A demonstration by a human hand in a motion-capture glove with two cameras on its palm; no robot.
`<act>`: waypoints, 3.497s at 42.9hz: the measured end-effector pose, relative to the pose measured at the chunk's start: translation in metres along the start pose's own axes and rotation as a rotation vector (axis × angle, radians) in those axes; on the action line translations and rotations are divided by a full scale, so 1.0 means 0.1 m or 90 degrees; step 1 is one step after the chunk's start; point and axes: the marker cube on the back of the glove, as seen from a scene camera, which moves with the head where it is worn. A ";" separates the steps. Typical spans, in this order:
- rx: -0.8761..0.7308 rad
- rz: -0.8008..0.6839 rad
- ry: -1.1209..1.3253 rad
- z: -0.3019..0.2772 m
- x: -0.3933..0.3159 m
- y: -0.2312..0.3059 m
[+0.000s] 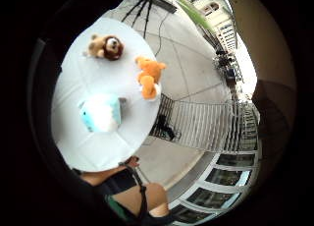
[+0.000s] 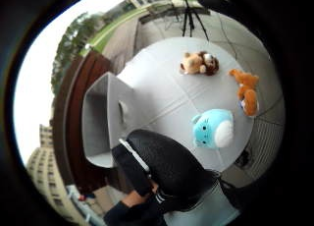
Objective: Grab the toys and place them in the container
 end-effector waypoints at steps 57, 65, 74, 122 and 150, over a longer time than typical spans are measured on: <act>-0.209 -0.007 -0.081 1.93 0.13 0.61; 0.017 0.104 0.026 1.83 -0.12 0.48; -0.052 -0.003 -0.046 1.36 -0.10 0.30; 0.155 -0.338 -0.184 -1.02 -3.06 -0.98; 0.015 -0.198 -0.082 -1.07 -1.63 -0.66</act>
